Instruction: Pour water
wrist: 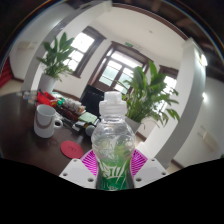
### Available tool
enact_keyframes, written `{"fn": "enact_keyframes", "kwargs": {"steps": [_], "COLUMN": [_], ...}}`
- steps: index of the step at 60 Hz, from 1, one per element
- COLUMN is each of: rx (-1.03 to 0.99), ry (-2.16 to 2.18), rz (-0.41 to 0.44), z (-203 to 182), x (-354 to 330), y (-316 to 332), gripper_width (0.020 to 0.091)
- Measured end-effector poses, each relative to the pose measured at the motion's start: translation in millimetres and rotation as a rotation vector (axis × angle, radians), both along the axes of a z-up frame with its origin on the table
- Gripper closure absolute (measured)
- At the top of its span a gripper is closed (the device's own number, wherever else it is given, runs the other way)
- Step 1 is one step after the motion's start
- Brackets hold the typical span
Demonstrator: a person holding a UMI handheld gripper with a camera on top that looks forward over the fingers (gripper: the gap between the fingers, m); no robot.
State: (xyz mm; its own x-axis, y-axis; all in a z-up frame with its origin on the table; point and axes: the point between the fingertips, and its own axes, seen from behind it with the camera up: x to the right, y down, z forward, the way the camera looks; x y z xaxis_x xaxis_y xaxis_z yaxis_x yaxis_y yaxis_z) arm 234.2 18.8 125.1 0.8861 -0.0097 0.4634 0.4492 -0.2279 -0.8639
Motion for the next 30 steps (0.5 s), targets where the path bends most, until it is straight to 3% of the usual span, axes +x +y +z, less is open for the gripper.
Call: {"fn": "enact_keyframes", "kwargs": {"steps": [18,30], "rx": [0.004,0.008], "ry": [-0.921,-1.348], "rz": [0.123,0.203], "z": [40,38], "x": [-68,-109], "y": [88,117], "gripper_width": [0.0737,0.0736]}}
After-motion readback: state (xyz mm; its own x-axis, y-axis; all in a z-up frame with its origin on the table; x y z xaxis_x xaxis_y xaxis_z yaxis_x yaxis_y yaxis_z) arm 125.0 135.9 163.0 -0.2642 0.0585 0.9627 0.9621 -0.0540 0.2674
